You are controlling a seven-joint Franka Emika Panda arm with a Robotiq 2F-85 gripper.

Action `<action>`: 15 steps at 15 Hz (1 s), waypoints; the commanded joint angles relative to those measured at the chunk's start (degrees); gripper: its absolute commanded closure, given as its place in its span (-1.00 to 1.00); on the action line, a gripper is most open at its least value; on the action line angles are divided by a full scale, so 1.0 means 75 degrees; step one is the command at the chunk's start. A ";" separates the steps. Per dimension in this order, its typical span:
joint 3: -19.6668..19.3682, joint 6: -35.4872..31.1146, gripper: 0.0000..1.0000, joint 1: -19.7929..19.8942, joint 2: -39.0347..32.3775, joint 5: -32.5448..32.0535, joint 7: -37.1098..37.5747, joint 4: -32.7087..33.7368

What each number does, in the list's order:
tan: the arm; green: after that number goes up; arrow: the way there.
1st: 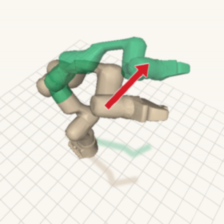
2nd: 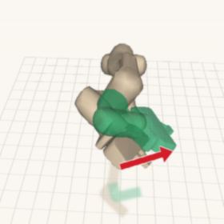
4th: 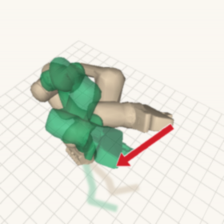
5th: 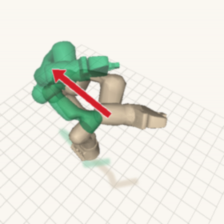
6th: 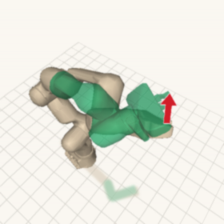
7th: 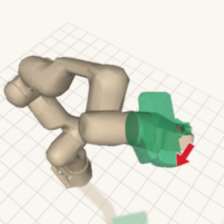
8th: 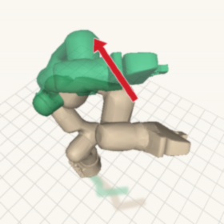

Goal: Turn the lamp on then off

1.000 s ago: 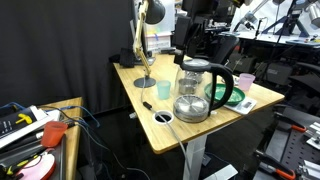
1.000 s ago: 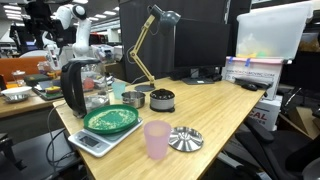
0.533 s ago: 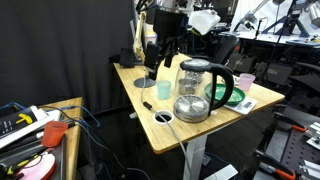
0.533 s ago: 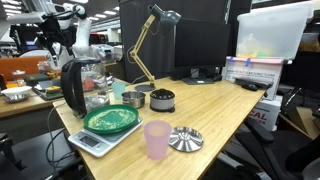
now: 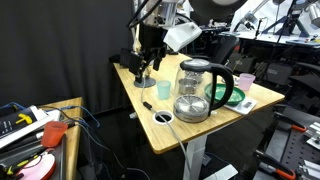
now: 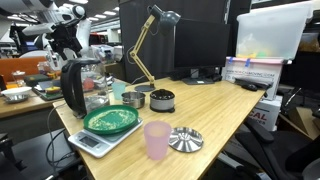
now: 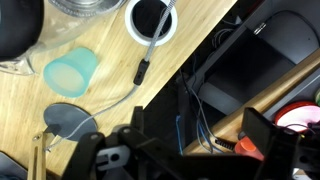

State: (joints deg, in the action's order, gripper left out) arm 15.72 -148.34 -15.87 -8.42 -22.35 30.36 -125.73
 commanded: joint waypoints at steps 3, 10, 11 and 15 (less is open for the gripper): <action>-0.0231 -0.0002 -1.00 -0.0211 0.0050 0.0080 -0.0065 -0.0045; -0.0622 0.0025 -1.00 -0.0333 -0.0283 -0.0775 0.0912 0.0212; -0.0611 0.0018 -1.00 -0.0294 -0.0440 -0.0546 0.0724 0.0271; -0.0643 -0.0046 -1.00 -0.0350 -0.1301 0.0190 0.0132 0.0658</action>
State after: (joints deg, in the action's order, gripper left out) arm 11.85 -148.44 -17.28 -13.83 -23.82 34.08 -124.32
